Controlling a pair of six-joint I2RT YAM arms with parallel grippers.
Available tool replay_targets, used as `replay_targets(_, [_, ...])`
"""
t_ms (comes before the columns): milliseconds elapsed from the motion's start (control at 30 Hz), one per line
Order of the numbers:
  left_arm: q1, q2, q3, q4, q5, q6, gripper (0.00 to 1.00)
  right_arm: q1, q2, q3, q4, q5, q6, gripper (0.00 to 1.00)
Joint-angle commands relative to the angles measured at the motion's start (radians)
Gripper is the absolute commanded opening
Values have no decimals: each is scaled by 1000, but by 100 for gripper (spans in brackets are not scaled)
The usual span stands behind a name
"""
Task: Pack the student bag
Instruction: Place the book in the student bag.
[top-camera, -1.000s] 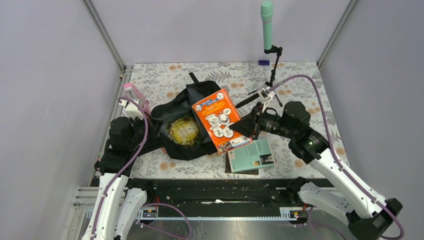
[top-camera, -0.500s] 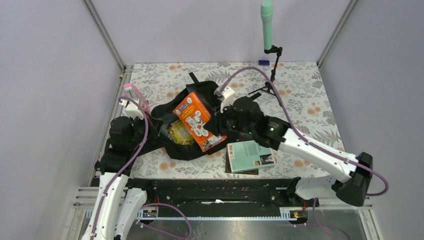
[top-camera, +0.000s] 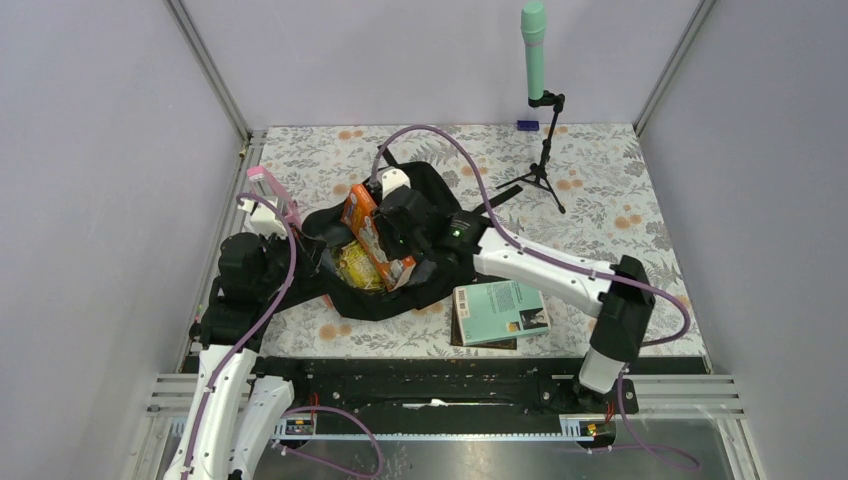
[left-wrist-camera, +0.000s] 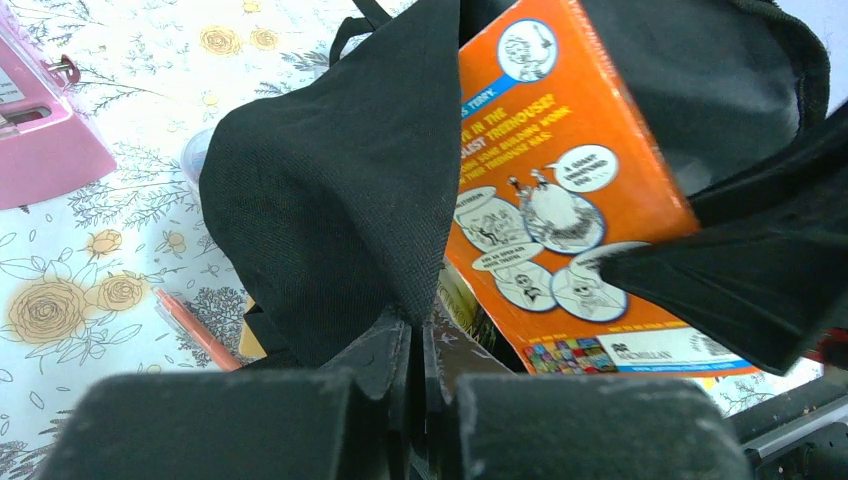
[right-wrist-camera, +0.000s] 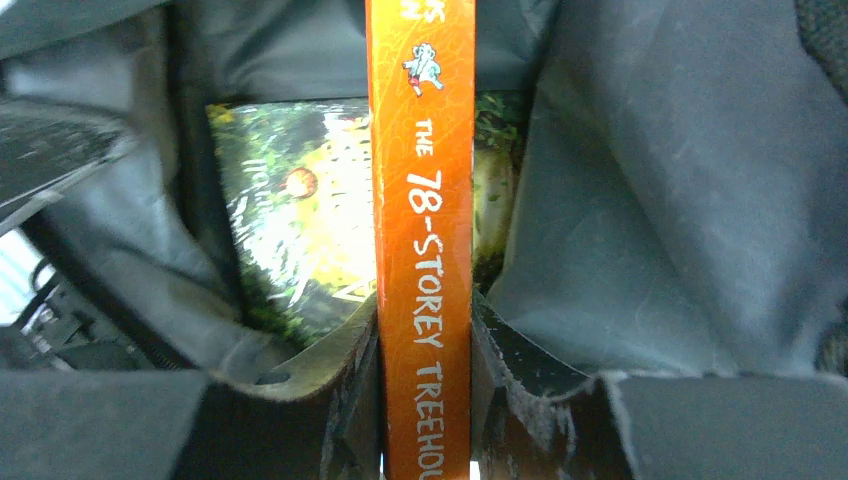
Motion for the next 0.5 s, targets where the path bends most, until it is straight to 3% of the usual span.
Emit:
replay_targets(0, [4, -5, 19, 143, 55, -21, 0, 12, 62, 133, -32, 149, 37, 0])
replay_targets(267, [7, -2, 19, 146, 58, -22, 0, 17, 147, 206, -188, 596, 64, 0])
replay_targets(467, [10, 4, 19, 149, 66, -24, 0, 43, 182, 216, -143, 703, 50, 0])
